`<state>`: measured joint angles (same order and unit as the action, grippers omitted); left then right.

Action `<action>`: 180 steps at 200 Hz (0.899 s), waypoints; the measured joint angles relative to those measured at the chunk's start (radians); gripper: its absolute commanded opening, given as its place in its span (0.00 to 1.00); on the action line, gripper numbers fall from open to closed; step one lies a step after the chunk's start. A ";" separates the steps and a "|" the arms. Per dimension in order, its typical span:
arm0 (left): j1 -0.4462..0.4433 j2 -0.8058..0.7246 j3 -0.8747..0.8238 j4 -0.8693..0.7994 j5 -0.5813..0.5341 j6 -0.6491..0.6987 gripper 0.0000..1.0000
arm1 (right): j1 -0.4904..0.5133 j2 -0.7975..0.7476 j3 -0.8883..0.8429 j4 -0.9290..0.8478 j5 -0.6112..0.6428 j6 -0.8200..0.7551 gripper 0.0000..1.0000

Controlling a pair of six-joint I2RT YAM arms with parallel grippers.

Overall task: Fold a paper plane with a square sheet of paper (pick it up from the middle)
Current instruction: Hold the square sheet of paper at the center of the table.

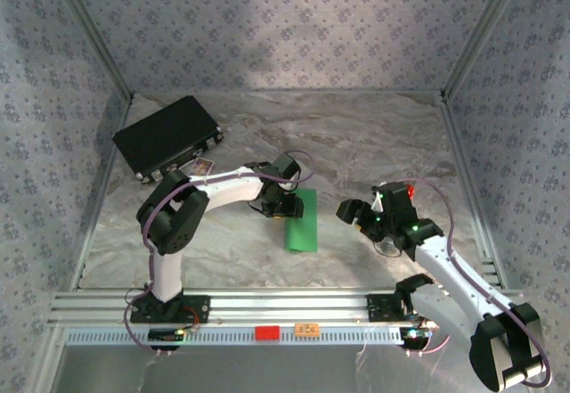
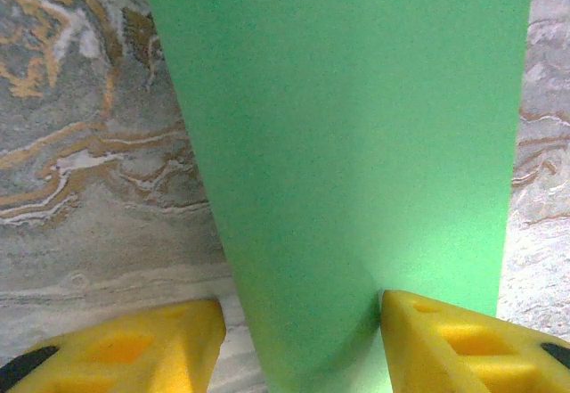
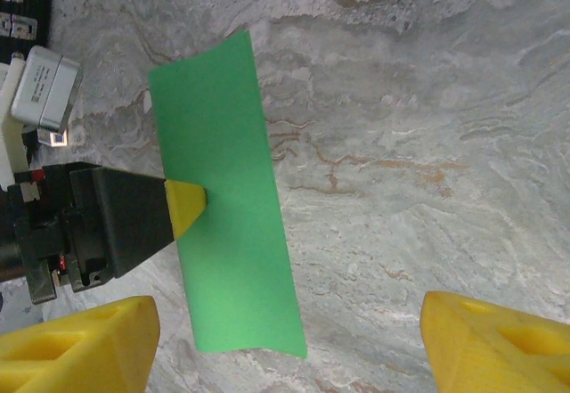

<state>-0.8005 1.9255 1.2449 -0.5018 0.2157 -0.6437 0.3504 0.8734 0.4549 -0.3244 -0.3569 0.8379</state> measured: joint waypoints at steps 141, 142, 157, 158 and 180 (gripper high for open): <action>-0.006 0.005 0.006 -0.010 -0.016 0.034 0.53 | 0.015 0.021 0.000 0.016 -0.003 0.000 0.80; -0.006 0.006 0.008 -0.011 -0.018 0.036 0.53 | 0.015 0.021 0.000 0.016 -0.003 0.000 0.80; -0.008 0.013 0.018 -0.023 -0.022 0.043 0.53 | 0.016 0.024 0.000 0.016 -0.003 0.000 0.80; -0.008 0.013 0.019 -0.024 -0.022 0.043 0.53 | 0.016 0.024 0.000 0.015 -0.003 0.000 0.80; -0.010 0.015 0.023 -0.029 -0.024 0.046 0.53 | 0.019 0.024 0.000 0.016 -0.003 0.000 0.80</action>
<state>-0.8101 1.9404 1.2675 -0.5312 0.1917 -0.5980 0.3695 0.8978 0.4549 -0.3088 -0.3595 0.8383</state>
